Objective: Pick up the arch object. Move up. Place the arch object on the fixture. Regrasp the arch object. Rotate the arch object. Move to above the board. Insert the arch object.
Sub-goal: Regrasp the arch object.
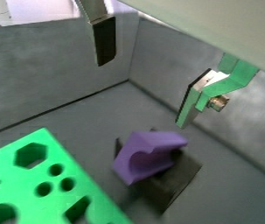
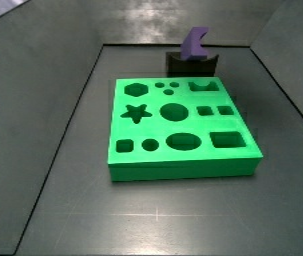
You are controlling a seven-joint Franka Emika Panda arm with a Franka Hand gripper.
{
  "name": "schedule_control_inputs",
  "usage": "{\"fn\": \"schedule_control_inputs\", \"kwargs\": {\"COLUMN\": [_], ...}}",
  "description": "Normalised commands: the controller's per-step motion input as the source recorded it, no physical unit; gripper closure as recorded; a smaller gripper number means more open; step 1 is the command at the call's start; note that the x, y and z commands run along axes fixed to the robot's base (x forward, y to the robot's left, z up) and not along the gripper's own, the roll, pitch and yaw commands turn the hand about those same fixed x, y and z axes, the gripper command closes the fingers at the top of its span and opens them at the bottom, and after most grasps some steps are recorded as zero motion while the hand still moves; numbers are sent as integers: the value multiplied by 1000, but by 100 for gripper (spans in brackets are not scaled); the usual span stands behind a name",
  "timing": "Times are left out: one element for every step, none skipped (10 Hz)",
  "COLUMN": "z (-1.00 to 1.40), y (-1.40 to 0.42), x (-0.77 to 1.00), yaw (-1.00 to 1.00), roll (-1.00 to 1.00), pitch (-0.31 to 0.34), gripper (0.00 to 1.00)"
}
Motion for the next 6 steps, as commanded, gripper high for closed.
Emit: {"fn": "schedule_control_inputs", "kwargs": {"z": [-5,-6,-6,-8,-8,-7], "y": [-24,-28,-31,-36,-40,-44], "x": [46,63,76,91,100,107], "yaw": [42,46,50,58,65,82], "roll": [1000,1000,1000,1000,1000,1000], "pitch": [47,62,76,101,114,145], "gripper": [0,0,0,0,0,0]}}
